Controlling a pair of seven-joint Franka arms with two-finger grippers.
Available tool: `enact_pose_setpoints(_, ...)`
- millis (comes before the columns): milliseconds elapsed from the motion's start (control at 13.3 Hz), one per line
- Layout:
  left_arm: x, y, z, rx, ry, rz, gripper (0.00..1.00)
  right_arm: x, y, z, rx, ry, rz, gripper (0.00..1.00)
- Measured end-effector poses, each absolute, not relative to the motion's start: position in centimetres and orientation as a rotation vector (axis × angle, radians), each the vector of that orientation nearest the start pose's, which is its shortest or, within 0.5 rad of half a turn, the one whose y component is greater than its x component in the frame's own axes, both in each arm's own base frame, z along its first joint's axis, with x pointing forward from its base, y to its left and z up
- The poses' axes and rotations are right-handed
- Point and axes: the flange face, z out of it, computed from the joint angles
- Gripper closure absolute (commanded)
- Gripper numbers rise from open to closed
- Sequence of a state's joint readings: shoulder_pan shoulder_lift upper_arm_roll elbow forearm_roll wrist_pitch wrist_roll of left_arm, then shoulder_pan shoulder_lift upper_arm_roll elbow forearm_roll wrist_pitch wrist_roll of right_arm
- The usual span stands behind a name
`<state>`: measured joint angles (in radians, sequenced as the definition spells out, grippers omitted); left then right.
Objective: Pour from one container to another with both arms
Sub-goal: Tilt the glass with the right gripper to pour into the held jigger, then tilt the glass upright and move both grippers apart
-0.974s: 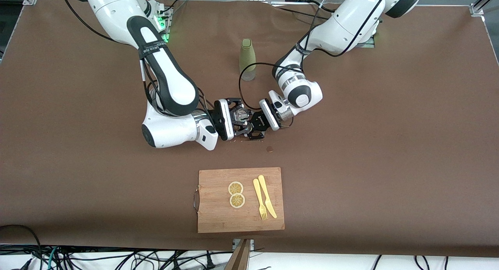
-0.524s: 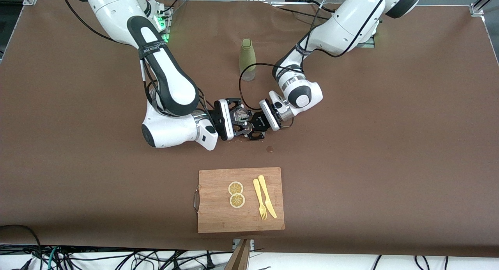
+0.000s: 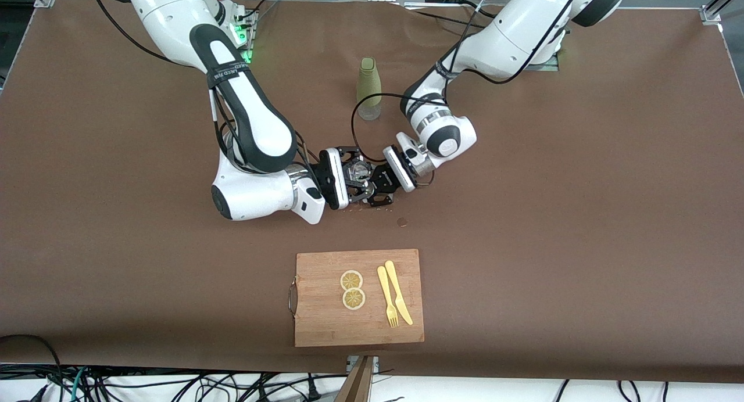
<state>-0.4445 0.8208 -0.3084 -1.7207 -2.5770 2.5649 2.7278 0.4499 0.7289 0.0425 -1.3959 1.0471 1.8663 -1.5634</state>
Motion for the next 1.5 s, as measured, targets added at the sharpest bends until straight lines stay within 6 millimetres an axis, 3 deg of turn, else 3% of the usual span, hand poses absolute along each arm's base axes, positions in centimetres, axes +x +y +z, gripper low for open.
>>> enact_pose_setpoints(300, 47.1, -44.1, 11.8, 1.945, -0.801, 1.129, 1.0, 60.6, 39.2, 28.7, -1.561, -1.533, -0.312, 0.92)
enact_pose_setpoints(1049, 49.1, -43.3, 12.6, 1.946, -0.784, 1.174, 1.0, 60.4, 38.8, 29.0, -1.495, -1.603, -0.318, 0.92)
enact_pose_setpoints(1274, 50.4, -41.9, 12.5, 1.964, -0.765, 1.192, 1.0, 60.9, 36.2, 31.8, -1.407, -1.671, -0.315, 0.92)
enact_pose_setpoints(1499, 50.8, -41.4, 12.5, 1.97, -0.755, 1.199, 1.0, 62.0, 31.6, 35.2, -1.343, -1.713, -0.332, 0.92)
